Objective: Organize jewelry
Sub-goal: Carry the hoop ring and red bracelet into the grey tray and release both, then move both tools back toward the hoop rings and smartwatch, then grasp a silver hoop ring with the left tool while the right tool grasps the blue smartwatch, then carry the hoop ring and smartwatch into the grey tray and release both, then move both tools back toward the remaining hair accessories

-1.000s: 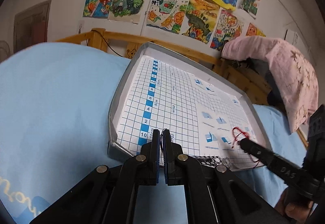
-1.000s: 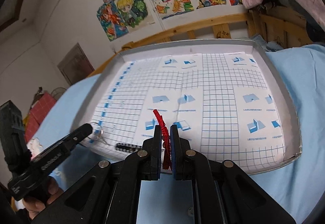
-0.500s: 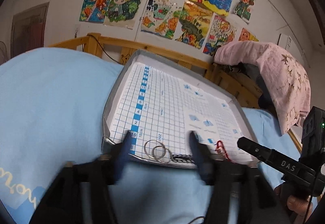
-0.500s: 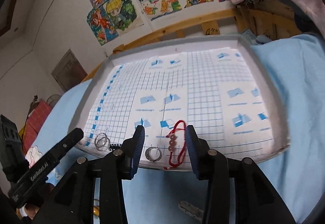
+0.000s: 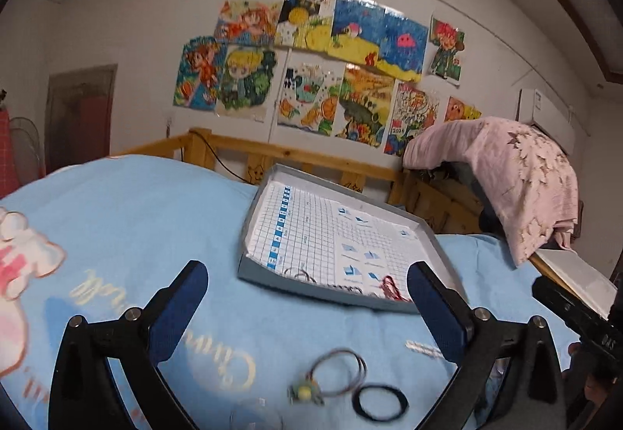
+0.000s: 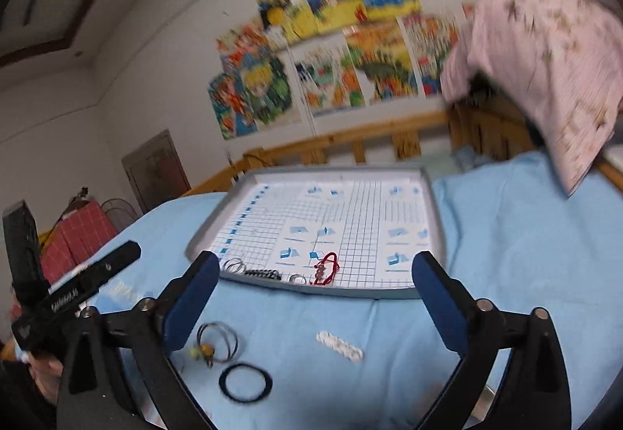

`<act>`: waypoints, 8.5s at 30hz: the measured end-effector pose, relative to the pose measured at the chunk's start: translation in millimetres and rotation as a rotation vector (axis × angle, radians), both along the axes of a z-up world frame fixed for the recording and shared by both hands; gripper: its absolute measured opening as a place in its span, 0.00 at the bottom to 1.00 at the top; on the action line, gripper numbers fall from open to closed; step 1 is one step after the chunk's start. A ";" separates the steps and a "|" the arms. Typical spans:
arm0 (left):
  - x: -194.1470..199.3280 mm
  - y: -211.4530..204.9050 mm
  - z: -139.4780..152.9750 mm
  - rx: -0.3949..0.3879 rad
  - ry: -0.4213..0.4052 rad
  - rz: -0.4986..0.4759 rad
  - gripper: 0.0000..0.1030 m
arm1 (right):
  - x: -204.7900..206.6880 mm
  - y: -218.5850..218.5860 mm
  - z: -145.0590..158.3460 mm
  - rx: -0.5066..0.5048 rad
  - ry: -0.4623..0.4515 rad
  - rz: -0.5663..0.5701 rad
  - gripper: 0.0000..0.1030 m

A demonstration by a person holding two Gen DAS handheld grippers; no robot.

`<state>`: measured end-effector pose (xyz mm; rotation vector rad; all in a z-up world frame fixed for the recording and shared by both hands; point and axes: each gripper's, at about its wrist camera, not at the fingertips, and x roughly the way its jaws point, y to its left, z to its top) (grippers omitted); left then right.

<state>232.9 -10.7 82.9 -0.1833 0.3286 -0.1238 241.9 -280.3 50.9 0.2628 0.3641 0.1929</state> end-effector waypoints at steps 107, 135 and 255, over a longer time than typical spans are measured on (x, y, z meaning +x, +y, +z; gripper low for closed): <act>-13.3 9.4 -143.5 0.057 0.385 -0.209 0.06 | -41.1 -0.6 -131.7 0.189 0.290 -0.148 0.38; -31.8 -10.7 -85.8 0.111 0.328 -0.286 0.04 | -61.9 29.1 -103.1 0.073 0.154 0.060 0.25; -162.9 14.7 -70.4 0.128 0.023 -0.006 1.00 | -189.2 24.6 -54.1 -0.103 -0.043 -0.138 0.98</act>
